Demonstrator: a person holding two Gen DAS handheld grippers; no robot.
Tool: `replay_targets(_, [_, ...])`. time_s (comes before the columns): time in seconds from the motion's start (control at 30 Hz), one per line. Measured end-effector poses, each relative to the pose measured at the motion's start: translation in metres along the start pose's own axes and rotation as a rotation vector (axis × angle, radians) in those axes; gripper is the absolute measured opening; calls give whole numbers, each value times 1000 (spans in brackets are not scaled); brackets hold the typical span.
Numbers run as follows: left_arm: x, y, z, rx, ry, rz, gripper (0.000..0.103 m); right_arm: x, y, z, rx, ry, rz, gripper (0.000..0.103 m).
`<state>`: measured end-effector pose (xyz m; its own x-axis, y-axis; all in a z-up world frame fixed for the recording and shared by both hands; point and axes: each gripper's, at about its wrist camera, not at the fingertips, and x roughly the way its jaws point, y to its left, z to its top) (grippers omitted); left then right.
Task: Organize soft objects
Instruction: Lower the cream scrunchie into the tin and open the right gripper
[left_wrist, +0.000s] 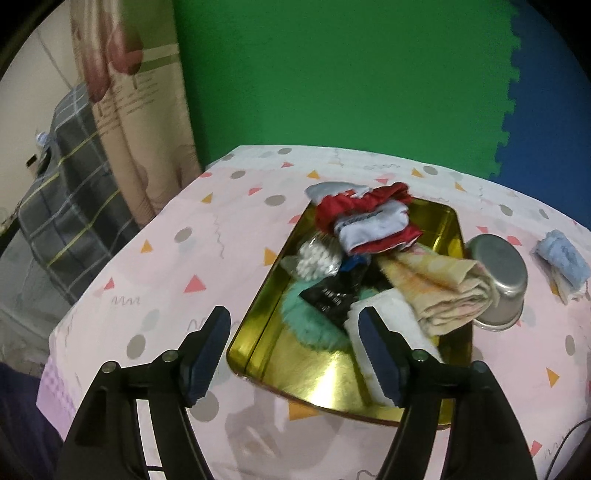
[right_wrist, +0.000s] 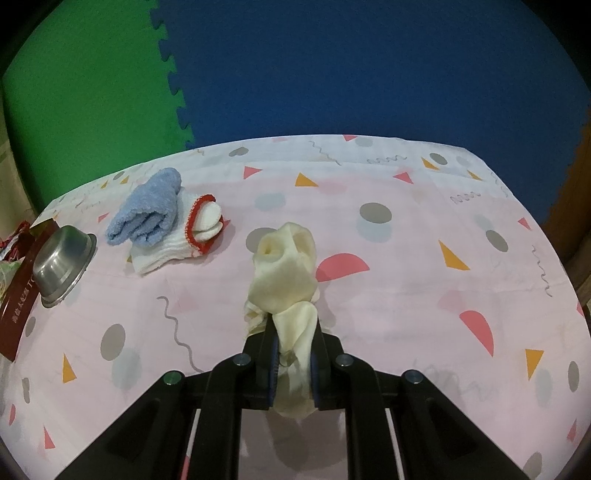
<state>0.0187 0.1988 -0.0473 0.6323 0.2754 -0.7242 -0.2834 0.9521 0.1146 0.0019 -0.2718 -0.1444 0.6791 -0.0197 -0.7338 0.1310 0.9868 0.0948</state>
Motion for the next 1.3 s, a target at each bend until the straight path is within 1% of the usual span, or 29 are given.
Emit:
replay_targets(0.1, [1, 5, -6, -25, 18, 11, 69, -4, 5, 0, 1, -5, -5, 13])
replay_targets(0.2, [-5, 12, -15, -54, -5, 24, 70, -11, 15, 2, -16, -10, 4, 13])
replay_targets(0.27, [-7, 16, -17, -63, -13, 23, 74, -17, 23, 4, -29, -16, 16, 13])
replay_targets(0.37, [-7, 23, -18, -96, -31, 36, 77, -24, 38, 10, -52, -24, 37, 13])
replay_targets(0.47, [-8, 27, -17, -104, -45, 32, 78, -32, 57, 15, -82, -39, 58, 13])
replay_targets(0.53, [-8, 30, -17, -108, -52, 43, 79, -37, 69, 18, -97, -48, 71, 13])
replay_targets(0.6, [-9, 30, -17, -106, -58, 49, 80, -42, 84, 22, -109, -55, 95, 13])
replay_targets(0.7, [-9, 33, -16, -121, -56, 35, 80, -50, 102, 25, -130, -66, 125, 13])
replay_targets(0.87, [-6, 39, -16, -148, -40, 34, 81, -67, 142, 30, -195, -82, 187, 13])
replay_targets(1.0, [-6, 43, -16, -166, -40, 55, 81, -74, 172, 35, -243, -87, 238, 13])
replay_targets(1.17, [-4, 49, -16, -195, -31, 61, 81, -83, 219, 41, -304, -95, 328, 13])
replay_targets(1.3, [-3, 51, -16, -196, -27, 71, 81, -90, 256, 43, -354, -102, 398, 13])
